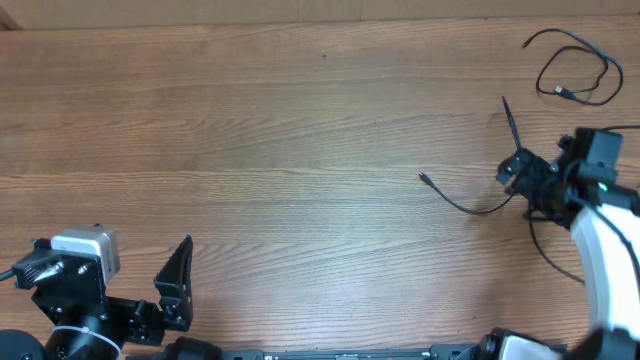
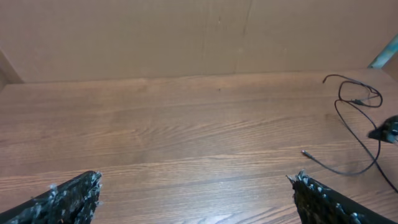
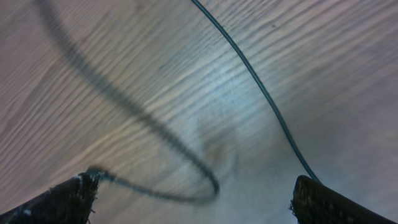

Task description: Untangle cables

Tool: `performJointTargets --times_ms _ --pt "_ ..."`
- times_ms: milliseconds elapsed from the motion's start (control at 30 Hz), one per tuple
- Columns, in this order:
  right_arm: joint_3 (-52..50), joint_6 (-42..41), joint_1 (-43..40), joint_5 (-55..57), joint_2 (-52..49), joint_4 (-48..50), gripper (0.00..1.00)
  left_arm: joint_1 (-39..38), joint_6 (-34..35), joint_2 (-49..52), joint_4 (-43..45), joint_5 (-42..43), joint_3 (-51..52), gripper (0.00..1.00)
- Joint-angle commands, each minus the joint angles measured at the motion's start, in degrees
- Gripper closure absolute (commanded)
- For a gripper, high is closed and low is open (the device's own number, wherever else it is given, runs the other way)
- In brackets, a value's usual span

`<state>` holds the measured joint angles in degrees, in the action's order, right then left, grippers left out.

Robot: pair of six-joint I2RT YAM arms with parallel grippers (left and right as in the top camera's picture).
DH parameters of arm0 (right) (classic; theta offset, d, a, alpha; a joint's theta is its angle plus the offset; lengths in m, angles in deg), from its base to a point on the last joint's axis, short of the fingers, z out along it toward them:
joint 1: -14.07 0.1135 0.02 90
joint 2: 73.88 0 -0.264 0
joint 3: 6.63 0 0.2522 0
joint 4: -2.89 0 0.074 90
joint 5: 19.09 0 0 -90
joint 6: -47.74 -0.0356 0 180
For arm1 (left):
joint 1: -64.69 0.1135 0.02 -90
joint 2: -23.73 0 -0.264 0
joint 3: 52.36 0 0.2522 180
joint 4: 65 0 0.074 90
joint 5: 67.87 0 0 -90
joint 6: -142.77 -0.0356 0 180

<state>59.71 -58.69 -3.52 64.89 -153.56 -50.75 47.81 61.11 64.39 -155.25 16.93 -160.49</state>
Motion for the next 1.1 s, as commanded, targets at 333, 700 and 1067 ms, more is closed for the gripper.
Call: performJointTargets --times_ms 333,700,1067 --pt "3.89 1.66 0.17 -1.73 -13.77 7.76 0.96 -0.39 -1.05 -0.22 0.02 -0.76 -0.28 0.0" --pt "30.49 3.45 0.28 -11.47 -13.77 -9.27 0.96 -0.39 -0.42 -0.22 0.48 -0.76 -0.28 0.0" --pt "47.06 6.29 0.15 -20.41 -13.77 -19.61 0.96 -0.39 -0.42 -0.2 1.92 -0.76 -0.28 0.0"
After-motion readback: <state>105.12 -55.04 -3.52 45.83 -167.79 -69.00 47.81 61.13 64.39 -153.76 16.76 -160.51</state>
